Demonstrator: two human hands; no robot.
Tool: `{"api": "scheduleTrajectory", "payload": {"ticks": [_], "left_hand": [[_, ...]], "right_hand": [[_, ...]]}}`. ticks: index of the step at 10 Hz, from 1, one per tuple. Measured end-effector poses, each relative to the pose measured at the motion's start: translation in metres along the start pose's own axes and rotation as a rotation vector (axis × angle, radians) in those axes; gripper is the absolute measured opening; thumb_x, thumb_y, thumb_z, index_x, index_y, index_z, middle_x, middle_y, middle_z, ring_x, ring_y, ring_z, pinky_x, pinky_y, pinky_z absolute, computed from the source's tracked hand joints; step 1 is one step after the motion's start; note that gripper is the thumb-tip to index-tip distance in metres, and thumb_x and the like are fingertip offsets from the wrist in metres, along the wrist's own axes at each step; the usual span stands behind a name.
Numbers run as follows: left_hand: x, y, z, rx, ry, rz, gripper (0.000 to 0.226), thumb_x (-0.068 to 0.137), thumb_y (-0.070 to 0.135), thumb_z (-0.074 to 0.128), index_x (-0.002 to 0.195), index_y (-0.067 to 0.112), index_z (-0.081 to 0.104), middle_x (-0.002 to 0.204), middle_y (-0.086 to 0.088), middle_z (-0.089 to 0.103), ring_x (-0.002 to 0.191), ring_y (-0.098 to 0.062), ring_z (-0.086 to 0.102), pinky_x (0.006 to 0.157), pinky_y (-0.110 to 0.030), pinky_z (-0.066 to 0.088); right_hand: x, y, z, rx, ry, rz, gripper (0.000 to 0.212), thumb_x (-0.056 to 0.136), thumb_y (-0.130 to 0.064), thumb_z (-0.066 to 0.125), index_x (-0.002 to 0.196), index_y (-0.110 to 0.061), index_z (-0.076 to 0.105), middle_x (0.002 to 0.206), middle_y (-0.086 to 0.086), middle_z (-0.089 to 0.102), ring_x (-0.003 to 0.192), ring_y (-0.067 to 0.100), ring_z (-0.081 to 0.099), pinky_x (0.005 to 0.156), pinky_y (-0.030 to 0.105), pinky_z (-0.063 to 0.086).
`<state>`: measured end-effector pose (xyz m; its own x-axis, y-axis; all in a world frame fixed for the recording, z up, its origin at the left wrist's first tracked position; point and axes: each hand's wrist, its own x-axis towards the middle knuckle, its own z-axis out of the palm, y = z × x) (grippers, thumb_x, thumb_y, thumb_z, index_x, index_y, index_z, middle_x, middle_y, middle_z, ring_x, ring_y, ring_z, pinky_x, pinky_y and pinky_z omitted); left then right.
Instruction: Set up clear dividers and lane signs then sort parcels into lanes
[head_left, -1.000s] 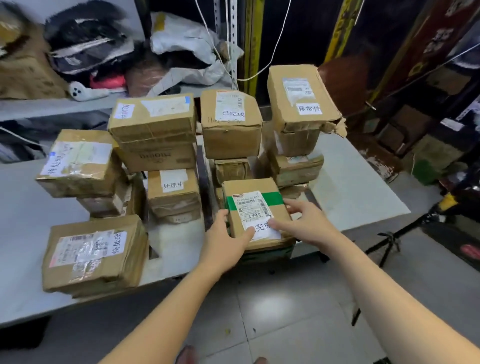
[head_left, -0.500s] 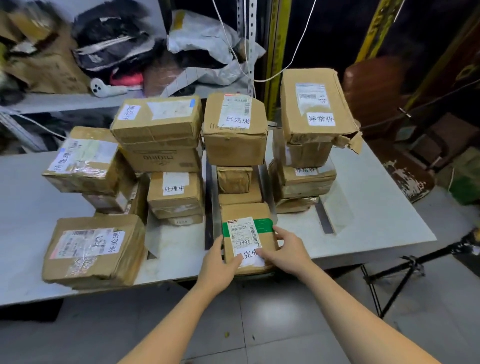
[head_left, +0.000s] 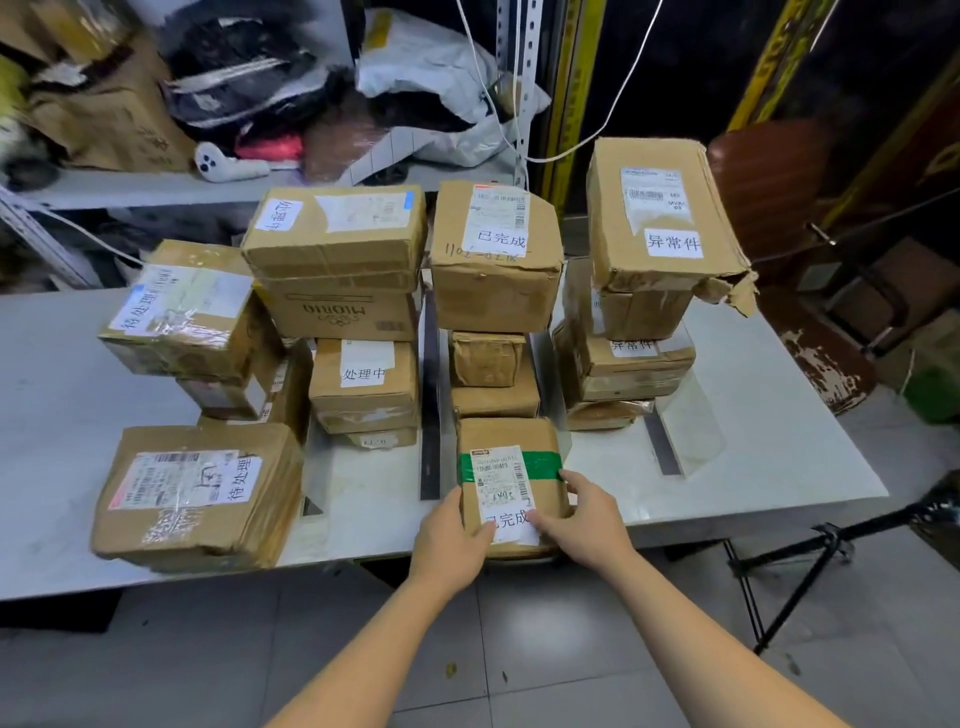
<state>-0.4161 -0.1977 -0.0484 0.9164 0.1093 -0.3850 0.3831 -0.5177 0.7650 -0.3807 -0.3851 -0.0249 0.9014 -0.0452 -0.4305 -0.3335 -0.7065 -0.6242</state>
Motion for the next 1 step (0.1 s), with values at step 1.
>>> {"api": "scheduleTrajectory", "payload": {"ticks": [1], "left_hand": [[-0.0082, 0.0119, -0.0195, 0.114, 0.028, 0.036, 0.047, 0.096, 0.033, 0.066, 0.139, 0.020, 0.053, 0.135, -0.003, 0.061, 0.114, -0.014, 0.059, 0.085, -0.022, 0.047]], "right_hand": [[-0.0021, -0.0092, -0.0003, -0.078, 0.112, -0.053, 0.069, 0.084, -0.040, 0.079, 0.144, -0.015, 0.053, 0.136, 0.004, 0.060, 0.124, 0.020, 0.057, 0.099, 0.030, 0.048]]}}
